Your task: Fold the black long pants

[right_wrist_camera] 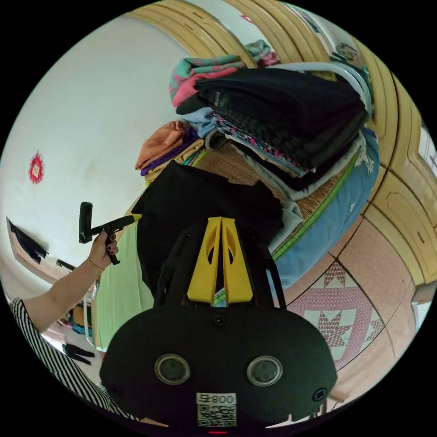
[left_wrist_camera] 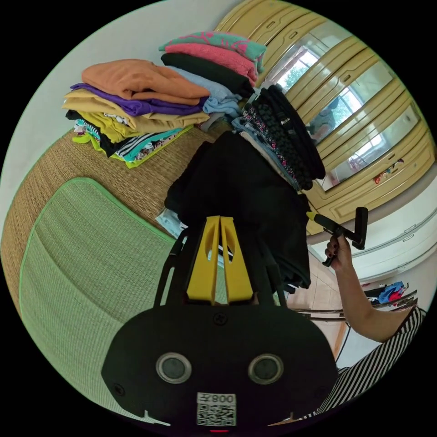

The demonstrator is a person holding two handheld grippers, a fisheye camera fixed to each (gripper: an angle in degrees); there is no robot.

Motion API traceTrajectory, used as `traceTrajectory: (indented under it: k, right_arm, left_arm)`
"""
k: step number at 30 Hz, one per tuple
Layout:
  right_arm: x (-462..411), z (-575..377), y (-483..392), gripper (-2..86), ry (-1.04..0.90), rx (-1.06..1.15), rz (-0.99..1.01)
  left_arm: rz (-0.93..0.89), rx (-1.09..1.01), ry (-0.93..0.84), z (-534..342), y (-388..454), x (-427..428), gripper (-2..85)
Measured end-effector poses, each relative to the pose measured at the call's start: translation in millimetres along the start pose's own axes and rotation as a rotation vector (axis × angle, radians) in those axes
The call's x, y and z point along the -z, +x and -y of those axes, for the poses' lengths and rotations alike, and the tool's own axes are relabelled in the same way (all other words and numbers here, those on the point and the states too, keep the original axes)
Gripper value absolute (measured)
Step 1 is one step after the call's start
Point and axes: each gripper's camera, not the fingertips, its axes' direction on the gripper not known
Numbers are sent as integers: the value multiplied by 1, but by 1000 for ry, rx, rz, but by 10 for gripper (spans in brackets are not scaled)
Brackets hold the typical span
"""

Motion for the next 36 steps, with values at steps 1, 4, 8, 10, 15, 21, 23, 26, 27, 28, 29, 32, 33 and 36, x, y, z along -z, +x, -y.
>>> traceTrajectory:
  k: [1,4,8,10,15,21,23,26,27,28,29,32,33,36]
  right_arm:
    - [0,4,-20,0,10,47,-23]
    - [-9,16,-73,0,39,188,8]
    - [-63,33,-146,1,-45,366,2]
    - [-95,38,-170,1,-128,422,1]
    - [-150,39,-205,1,-206,547,-106]
    - [-163,62,-206,1,-200,540,-92]
    - [-169,73,-206,1,-202,535,-91]
    - [-174,87,-202,1,-228,507,-90]
    - [-173,90,-202,1,-226,504,-91]
    - [-169,95,-200,1,-220,500,-87]
    - [-164,99,-197,0,-211,498,-75]
    - [-147,99,-188,0,-161,501,-24]
    - [-145,98,-185,0,-156,504,-24]
    - [-147,90,-171,1,-171,513,-68]
  left_arm:
    - [-8,-7,49,0,3,8,1]
    - [22,1,126,3,8,22,1]
    - [61,39,33,15,2,8,1]
    - [80,23,12,17,2,2,1]
    - [170,-58,-2,20,11,-3,1]
    - [47,-98,132,14,17,5,1]
    - [-12,-133,91,15,22,-8,1]
    - [61,-148,-34,19,23,-30,1]
    - [60,-145,-20,19,23,-30,1]
    - [48,-134,4,18,23,-29,0]
    - [28,-135,29,15,23,-27,0]
    - [15,-169,67,2,23,-25,0]
    - [21,-174,68,-2,23,-26,0]
    - [-8,-176,55,-22,17,-34,1]
